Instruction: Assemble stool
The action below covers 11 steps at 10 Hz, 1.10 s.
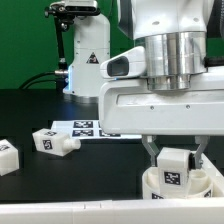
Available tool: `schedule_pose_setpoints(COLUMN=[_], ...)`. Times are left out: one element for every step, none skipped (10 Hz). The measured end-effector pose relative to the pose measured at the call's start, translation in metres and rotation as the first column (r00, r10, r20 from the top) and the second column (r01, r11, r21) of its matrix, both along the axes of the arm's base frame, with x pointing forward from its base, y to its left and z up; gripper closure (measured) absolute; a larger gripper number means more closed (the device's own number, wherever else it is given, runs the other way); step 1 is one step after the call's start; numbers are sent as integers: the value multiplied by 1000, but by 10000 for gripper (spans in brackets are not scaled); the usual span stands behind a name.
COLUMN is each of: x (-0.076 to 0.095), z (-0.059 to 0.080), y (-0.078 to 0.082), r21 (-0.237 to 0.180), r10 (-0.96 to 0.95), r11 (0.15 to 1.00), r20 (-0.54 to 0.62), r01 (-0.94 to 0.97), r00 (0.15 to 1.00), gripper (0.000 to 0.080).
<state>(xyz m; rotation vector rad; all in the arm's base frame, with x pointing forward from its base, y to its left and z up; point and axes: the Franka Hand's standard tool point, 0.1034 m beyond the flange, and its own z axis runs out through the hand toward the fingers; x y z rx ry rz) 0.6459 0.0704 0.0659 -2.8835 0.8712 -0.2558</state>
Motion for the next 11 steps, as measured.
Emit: schedule_pose_setpoints(x=[0, 0, 0, 0, 0, 0, 1, -4, -4, -1, -2], z=[0, 0, 0, 0, 0, 1, 12, 30, 39, 38, 36], y=[-1, -1, -1, -1, -1, -1, -5, -10, -13, -13, -12], r21=[0, -1, -2, -2, -2, -3, 5, 12, 20, 25, 25], r10=[-20, -21, -15, -14, -13, -11, -6, 4, -7, -19, -15], r11=[1000, 1000, 1000, 1000, 1000, 1000, 1000, 1000, 1000, 1000, 1000], r20=[-2, -2, -2, -2, -2, 0, 12, 4, 6, 20, 17], r01=[20, 21, 14, 14, 13, 11, 6, -4, 7, 18, 15], r00=[1000, 1000, 1000, 1000, 1000, 1000, 1000, 1000, 1000, 1000, 1000], gripper=[459, 454, 454, 232, 171, 171, 156, 156, 151, 151, 151])
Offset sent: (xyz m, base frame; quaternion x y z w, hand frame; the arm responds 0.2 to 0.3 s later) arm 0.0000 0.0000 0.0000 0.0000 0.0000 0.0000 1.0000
